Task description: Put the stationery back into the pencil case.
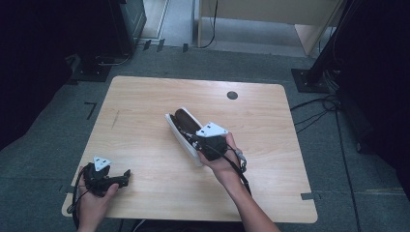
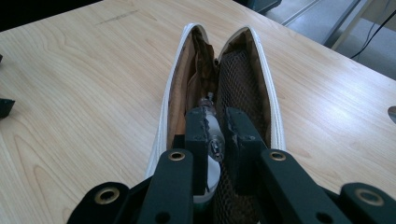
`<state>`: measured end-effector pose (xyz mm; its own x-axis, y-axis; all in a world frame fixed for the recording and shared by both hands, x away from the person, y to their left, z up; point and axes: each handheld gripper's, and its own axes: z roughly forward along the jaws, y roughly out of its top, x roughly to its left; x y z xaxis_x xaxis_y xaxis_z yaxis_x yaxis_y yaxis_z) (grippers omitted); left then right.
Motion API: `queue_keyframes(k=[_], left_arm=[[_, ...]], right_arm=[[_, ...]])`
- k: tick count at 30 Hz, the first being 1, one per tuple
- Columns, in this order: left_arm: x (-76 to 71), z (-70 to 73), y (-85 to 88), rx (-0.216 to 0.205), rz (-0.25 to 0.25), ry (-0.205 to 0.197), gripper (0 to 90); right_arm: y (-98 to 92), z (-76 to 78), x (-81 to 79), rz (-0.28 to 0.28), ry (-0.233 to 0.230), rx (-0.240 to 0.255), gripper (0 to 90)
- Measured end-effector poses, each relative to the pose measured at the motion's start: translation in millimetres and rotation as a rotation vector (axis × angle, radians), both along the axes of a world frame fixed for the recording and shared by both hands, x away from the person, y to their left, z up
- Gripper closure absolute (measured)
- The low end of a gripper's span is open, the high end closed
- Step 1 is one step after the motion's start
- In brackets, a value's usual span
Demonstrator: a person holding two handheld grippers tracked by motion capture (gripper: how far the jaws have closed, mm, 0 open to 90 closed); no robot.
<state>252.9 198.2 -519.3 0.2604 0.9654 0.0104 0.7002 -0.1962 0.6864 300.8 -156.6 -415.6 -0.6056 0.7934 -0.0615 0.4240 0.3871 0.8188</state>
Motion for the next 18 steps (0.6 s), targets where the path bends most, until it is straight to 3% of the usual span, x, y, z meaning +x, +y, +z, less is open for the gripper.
queue_keyframes(k=[9, 18], left_arm=[[0.0, 0.0, 0.0, 0.0, 0.0, 0.0, 0.0], [0.0, -0.1, 0.0, -0.001, 0.0, -0.001, 0.0]], right_arm=[[8.7, -5.8, 6.8, 0.001, 0.016, -0.012, 79.2], [3.0, -3.8, 4.3, -0.004, 0.009, 0.012, 79.4]])
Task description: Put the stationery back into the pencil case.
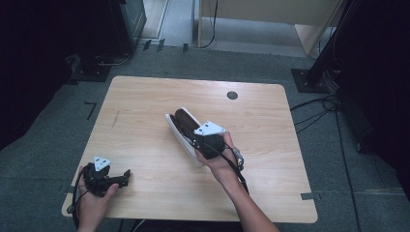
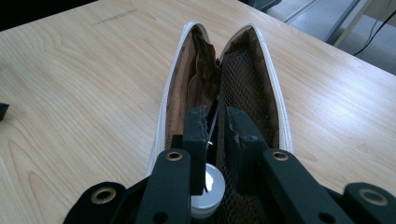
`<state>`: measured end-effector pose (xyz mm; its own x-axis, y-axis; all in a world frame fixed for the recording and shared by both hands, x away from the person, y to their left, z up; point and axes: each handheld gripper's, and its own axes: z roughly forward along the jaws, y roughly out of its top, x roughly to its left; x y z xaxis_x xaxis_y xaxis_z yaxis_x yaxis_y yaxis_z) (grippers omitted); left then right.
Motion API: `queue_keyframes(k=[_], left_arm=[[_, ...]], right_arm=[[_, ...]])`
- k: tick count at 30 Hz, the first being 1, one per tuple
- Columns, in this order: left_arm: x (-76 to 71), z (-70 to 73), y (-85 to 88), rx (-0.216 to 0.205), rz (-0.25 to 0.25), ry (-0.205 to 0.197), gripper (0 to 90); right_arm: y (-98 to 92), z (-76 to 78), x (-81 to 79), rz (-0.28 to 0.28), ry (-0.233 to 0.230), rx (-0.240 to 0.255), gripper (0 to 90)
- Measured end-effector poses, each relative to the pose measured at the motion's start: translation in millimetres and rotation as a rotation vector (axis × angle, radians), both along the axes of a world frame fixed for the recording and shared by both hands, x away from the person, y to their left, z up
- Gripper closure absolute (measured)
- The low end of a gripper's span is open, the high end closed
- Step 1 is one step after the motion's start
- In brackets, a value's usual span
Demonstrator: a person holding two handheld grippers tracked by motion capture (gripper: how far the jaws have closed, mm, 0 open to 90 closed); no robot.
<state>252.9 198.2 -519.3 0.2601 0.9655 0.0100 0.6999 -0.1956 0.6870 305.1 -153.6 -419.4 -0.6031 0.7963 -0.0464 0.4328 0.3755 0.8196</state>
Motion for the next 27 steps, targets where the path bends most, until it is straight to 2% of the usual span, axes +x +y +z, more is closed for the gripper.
queue_keyframes(k=[6, 14, 20, 25, 27], left_arm=[[0.0, 0.0, 0.0, 0.0, 0.0, 0.0, 0.0], [0.0, 0.1, 0.1, 0.001, -0.001, 0.001, 0.0], [0.0, 0.1, 0.1, 0.002, -0.001, 0.002, 0.0], [0.0, 0.1, 0.1, 0.001, -0.001, 0.001, 0.0], [0.0, 0.1, 0.1, 0.001, -0.001, 0.002, 0.0]], right_arm=[[-7.5, 4.8, -5.1, -0.003, -0.018, 0.031, 79.3], [-26.7, 11.1, -14.8, -0.013, -0.028, 0.07, 75.3], [-42.9, 12.6, -20.5, -0.028, -0.028, 0.091, 59.4], [-52.0, 12.7, -24.9, -0.032, -0.012, 0.101, 40.1], [-56.3, 12.2, -26.5, -0.044, -0.002, 0.102, 29.4]])
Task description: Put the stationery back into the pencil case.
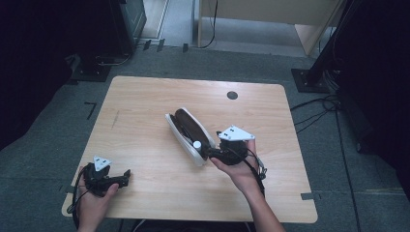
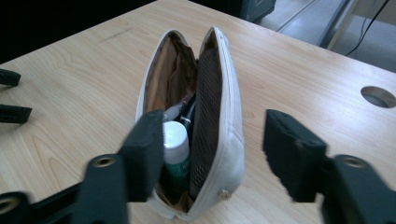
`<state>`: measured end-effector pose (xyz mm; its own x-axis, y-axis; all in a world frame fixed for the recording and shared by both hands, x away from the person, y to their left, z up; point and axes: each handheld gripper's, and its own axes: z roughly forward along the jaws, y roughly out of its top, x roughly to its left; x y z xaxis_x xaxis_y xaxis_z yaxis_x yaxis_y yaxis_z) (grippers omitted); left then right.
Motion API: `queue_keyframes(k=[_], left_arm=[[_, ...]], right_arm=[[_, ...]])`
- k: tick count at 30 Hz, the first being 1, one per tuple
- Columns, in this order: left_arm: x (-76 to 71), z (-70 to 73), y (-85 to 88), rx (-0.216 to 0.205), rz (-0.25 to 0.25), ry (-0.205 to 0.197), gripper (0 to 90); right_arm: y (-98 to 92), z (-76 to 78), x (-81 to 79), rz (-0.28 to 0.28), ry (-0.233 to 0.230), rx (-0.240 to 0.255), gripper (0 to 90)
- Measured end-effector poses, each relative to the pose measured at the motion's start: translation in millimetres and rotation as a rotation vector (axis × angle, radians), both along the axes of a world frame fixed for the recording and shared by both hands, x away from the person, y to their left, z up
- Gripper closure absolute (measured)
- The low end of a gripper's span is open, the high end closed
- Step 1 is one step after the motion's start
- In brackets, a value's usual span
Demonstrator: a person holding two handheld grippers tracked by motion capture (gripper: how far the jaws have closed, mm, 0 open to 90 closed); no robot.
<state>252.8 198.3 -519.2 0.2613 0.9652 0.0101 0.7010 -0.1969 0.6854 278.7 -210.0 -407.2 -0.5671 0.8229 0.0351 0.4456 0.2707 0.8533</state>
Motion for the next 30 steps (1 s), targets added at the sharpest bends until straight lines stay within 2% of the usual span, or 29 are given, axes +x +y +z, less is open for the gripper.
queue_keyframes(k=[3, 7, 11, 14, 20, 30], left_arm=[[0.0, -0.1, -0.1, 0.0, 0.001, -0.001, 0.0], [0.0, -0.1, -0.1, 0.0, 0.0, -0.001, 0.0], [0.0, -0.1, 0.0, 0.0, 0.0, -0.001, 0.0], [0.0, 0.0, 0.0, 0.001, 0.0, 0.0, 0.0], [0.0, 0.0, 0.0, 0.001, 0.0, 0.0, 0.0], [0.0, 0.0, 0.0, 0.001, 0.0, 0.0, 0.0]], right_arm=[[-6.8, -0.7, -0.8, -0.032, 0.032, 0.008, 12.7], [-16.7, -2.4, -2.1, -0.069, 0.049, 0.007, 0.0], [-30.9, -5.1, -5.3, -0.092, 0.052, 0.014, 0.0], [-39.7, -7.9, -9.3, -0.106, 0.033, 0.003, 0.0], [-60.1, -14.0, -14.6, -0.149, 0.048, 0.01, 0.0], [-89.6, -29.4, -23.3, -0.2, 0.071, -0.008, 0.0]])
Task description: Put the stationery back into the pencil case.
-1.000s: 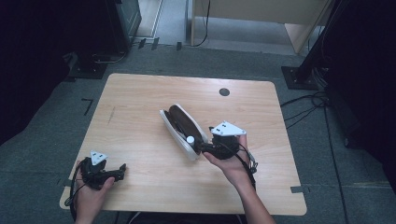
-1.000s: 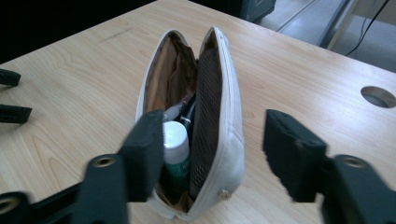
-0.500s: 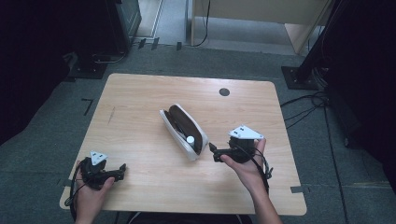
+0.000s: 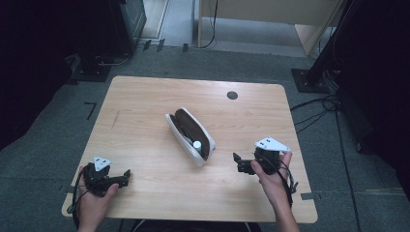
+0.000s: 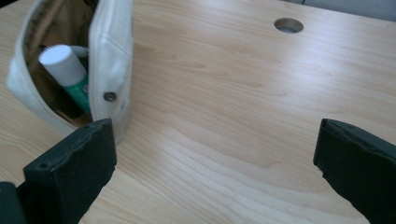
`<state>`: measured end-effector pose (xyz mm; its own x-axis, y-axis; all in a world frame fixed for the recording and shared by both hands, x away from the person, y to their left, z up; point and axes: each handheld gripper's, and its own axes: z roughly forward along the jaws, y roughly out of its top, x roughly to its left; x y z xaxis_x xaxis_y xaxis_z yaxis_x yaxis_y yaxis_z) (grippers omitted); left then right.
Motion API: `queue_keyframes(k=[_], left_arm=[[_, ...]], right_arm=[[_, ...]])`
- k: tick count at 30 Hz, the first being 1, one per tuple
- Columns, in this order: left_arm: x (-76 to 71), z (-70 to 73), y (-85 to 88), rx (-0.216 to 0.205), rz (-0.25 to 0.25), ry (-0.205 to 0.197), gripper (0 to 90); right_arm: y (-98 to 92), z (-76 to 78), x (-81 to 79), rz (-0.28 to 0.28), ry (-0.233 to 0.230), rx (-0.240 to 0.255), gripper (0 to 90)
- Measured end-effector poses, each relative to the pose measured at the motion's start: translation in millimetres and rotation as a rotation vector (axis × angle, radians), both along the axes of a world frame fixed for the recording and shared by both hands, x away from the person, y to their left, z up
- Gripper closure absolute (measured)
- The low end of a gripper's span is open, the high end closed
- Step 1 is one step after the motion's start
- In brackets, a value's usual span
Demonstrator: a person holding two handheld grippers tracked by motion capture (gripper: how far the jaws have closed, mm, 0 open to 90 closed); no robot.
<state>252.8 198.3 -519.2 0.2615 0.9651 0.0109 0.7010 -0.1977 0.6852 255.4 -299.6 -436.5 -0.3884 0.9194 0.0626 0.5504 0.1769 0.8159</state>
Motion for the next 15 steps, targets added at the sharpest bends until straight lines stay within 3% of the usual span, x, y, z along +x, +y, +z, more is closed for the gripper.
queue_keyframes(k=[15], left_arm=[[0.0, 0.0, 0.0, 0.0, 0.0, 0.0, 0.0]], right_arm=[[-48.7, -33.8, -13.9, -0.111, 0.051, -0.002, 0.0]])
